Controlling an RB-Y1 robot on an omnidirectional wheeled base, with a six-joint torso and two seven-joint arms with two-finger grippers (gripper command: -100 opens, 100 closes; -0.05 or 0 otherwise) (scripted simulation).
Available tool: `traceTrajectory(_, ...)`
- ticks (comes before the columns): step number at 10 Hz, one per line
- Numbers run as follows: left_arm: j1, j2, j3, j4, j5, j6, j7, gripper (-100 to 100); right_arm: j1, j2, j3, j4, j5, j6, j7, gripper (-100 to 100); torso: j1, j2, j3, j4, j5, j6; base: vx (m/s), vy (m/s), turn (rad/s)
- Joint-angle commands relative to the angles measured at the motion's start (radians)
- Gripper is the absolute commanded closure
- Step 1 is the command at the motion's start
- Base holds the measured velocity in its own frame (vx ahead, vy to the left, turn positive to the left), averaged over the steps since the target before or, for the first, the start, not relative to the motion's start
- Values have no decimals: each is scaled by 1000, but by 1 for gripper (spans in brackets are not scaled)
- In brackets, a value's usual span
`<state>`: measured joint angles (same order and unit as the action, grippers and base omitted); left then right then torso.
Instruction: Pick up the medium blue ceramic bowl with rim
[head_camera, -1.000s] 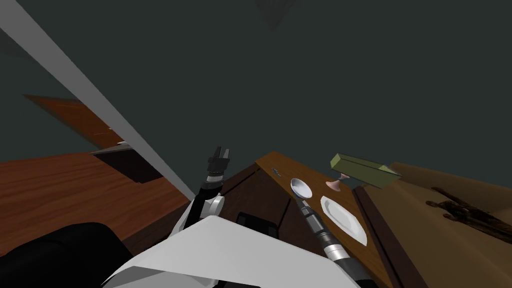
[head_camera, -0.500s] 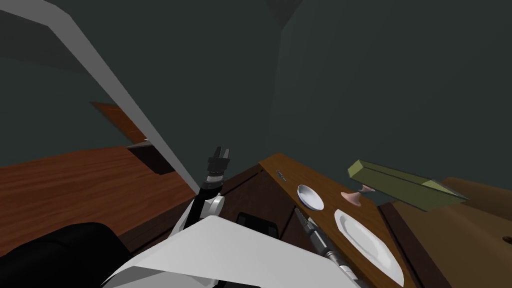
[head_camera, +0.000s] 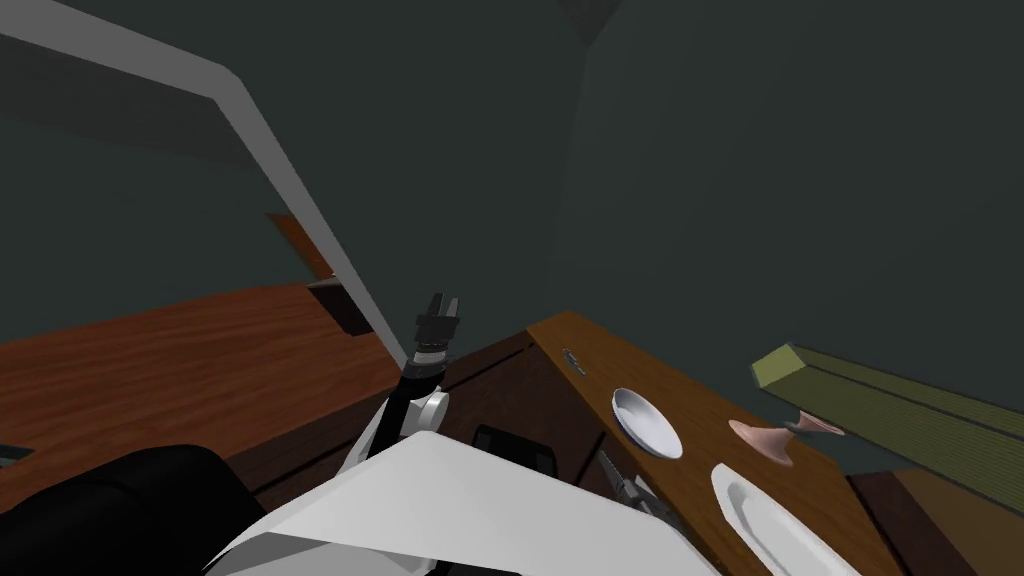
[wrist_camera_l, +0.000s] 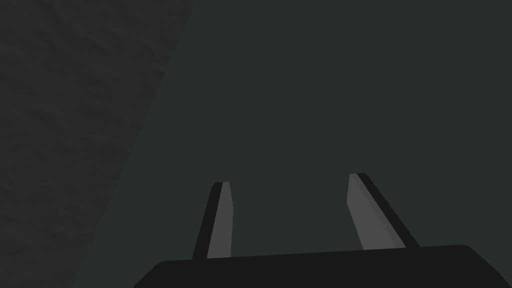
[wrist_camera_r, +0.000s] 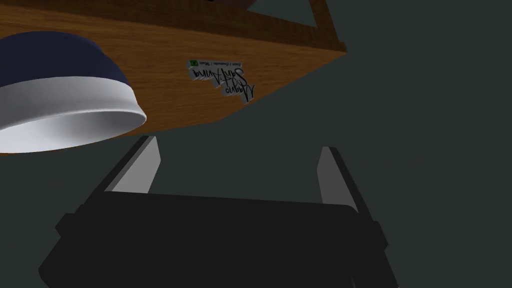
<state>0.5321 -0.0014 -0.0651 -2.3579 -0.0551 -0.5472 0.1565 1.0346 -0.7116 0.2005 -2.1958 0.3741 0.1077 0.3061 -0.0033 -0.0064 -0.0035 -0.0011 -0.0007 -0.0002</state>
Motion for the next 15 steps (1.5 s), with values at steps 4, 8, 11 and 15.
traceTrajectory(4,0,0,0,0,0,0,0,0,87,-87,35,23,57,120,37,-100,2,2,1,0,0,1,74,-5,175)
traceTrajectory(8,0,0,0,0,0,0,0,0,129,-150,66,57,93,209,57,-100,1,0,0,0,0,1,93,-16,190)
traceTrajectory(11,0,0,0,0,0,0,0,0,165,-206,97,91,127,282,75,-100,2,2,1,0,0,1,71,-14,171)
traceTrajectory(15,0,0,0,0,0,0,0,0,205,-278,142,139,172,375,94,-100,1,-1,-1,0,0,1,114,-32,195)
